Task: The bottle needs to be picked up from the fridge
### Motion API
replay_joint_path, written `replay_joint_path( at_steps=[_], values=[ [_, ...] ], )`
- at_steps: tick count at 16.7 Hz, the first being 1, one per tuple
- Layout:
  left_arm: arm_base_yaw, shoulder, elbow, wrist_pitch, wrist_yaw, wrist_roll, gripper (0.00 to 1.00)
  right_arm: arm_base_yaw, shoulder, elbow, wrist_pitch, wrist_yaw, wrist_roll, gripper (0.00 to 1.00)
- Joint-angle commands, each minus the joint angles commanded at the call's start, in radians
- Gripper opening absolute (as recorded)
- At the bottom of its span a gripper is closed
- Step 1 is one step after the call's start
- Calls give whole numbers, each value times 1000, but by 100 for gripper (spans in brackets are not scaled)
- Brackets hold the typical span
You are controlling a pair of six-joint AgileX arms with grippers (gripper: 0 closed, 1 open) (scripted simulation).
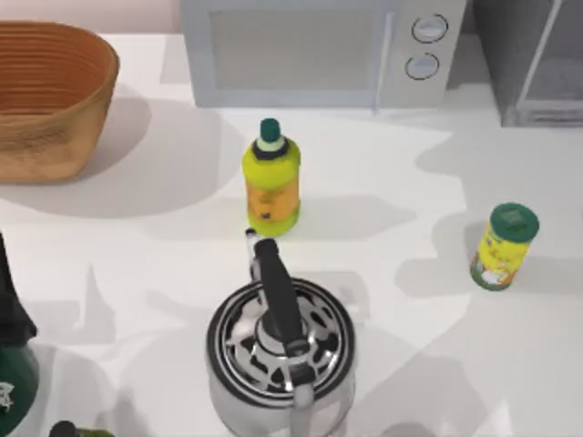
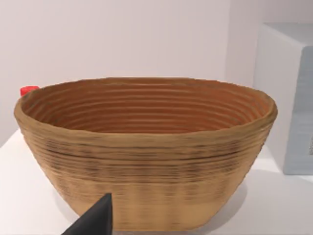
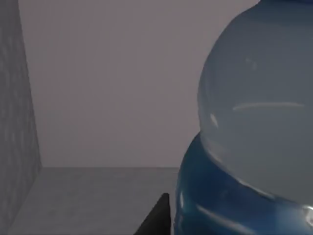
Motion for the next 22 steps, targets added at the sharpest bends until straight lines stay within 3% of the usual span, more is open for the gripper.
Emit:
replay_joint_path(
  at_steps=[5, 13, 17, 22],
  values=[
    [0, 0, 0, 0, 0, 0, 100, -13, -124, -229, 85, -31, -2, 0],
    [0, 0, 0, 0, 0, 0, 100, -13, -154, -258, 99, -34, 1, 0],
    [0, 0, 0, 0, 0, 0, 100, 7, -284, -311, 28, -19, -6, 0],
    [0, 0, 0, 0, 0, 0, 100, 54, -662, -471, -177, 25, -13, 0]
  ],
)
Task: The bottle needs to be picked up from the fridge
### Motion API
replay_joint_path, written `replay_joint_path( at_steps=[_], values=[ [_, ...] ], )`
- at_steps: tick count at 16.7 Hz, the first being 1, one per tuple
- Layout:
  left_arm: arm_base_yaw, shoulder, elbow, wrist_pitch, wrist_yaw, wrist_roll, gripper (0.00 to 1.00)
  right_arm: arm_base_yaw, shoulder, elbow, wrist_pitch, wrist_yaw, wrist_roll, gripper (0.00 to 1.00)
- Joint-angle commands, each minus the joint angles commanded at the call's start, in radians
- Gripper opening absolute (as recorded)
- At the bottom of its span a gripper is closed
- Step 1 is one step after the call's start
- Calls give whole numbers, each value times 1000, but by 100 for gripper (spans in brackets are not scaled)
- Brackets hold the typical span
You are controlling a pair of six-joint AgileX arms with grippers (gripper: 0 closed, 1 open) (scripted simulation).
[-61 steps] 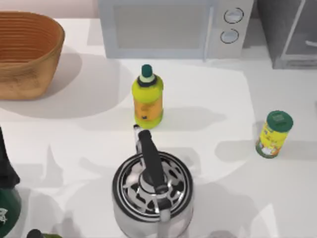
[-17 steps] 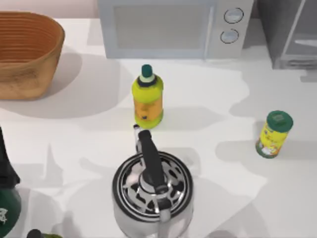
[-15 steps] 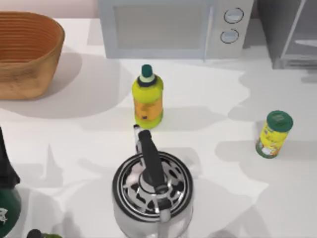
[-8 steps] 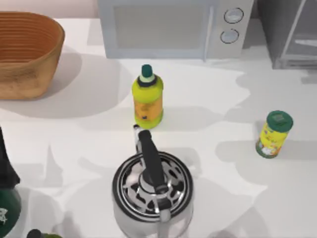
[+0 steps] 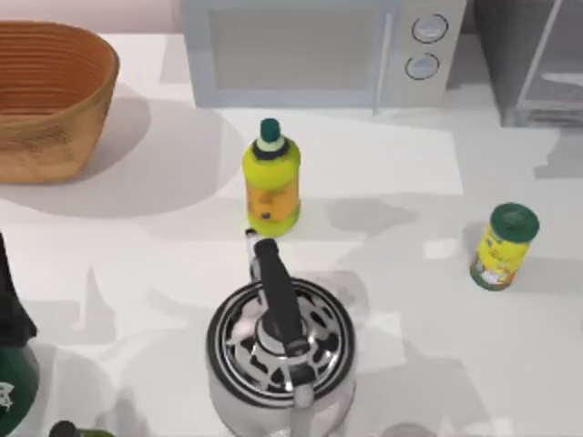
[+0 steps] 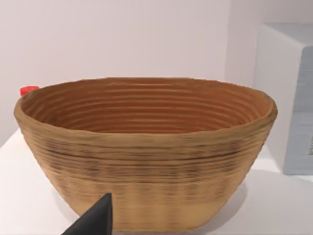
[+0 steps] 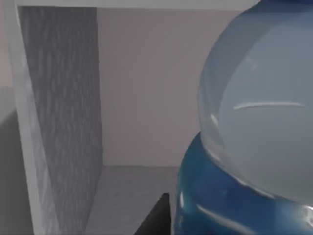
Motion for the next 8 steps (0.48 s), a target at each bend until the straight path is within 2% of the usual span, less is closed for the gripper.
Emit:
replay_joint_path(
  at_steps=[8],
  values=[
    [0, 0, 0, 0, 0, 0, 100, 101, -854, -382, -476, 90, 8, 0]
  ],
)
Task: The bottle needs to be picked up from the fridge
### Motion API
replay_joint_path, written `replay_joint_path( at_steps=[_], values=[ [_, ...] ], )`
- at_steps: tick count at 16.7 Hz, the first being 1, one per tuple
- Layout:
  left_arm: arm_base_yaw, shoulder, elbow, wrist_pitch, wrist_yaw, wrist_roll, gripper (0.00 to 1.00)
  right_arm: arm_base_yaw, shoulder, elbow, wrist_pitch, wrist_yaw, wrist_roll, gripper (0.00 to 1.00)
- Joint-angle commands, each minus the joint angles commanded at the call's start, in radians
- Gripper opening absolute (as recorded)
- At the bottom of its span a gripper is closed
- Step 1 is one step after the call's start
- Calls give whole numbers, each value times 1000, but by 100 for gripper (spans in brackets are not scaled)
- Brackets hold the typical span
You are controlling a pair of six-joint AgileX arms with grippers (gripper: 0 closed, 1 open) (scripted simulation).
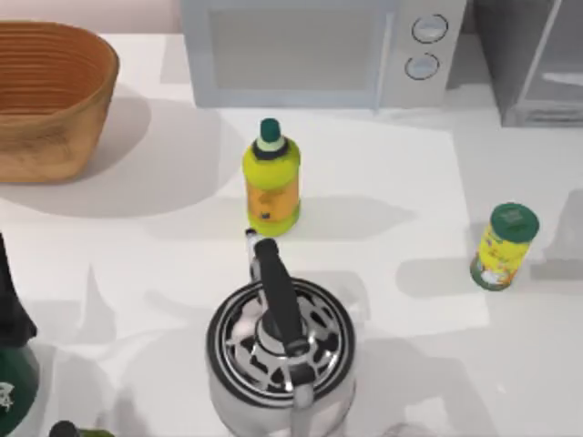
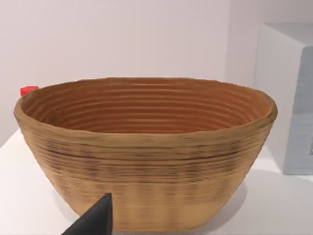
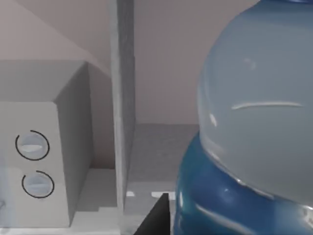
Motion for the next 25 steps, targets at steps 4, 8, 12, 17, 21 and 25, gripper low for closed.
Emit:
replay_joint_path(
  at_steps=[4, 8, 12, 17, 21, 25],
  values=[
    [0, 0, 0, 0, 0, 0, 100, 47, -348, -151, -195, 41, 2, 0],
    [0, 0, 0, 0, 0, 0, 100, 78, -533, -232, -304, 67, 1, 0],
    [0, 0, 0, 0, 0, 0, 100, 83, -563, -245, -322, 72, 0, 0],
    [0, 0, 0, 0, 0, 0, 100, 92, -528, -228, -294, 82, 1, 0],
    [0, 0, 0, 0, 0, 0, 100, 155, -339, -143, -150, 149, -4, 0],
    [0, 0, 0, 0, 0, 0, 100, 253, 12, -15, 70, 253, -8, 0]
  ],
)
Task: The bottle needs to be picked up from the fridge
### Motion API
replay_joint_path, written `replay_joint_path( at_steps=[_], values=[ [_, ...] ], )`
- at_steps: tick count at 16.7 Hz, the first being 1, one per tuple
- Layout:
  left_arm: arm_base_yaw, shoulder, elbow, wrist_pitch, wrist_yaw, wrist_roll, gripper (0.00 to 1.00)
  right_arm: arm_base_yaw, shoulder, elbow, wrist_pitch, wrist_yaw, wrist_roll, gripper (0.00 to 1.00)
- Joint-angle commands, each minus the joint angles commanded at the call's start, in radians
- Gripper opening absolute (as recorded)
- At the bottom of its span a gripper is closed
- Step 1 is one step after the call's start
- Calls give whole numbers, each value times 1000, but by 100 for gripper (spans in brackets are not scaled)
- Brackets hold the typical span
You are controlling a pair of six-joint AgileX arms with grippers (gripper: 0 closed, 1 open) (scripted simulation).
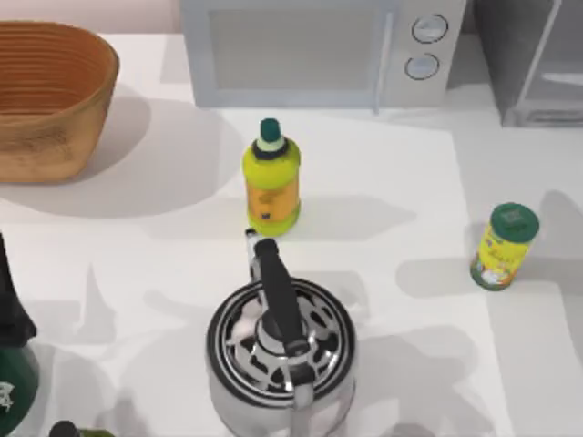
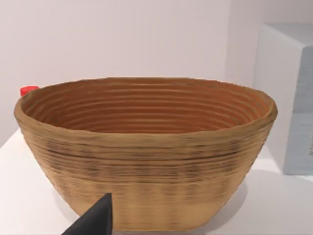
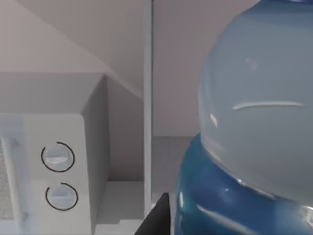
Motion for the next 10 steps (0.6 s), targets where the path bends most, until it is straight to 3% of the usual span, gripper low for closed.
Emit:
replay_joint_path(
  at_steps=[10],
  values=[
    [0, 0, 0, 0, 0, 0, 100, 275, 1012, 334, 590, 285, 4, 0]
  ],
)
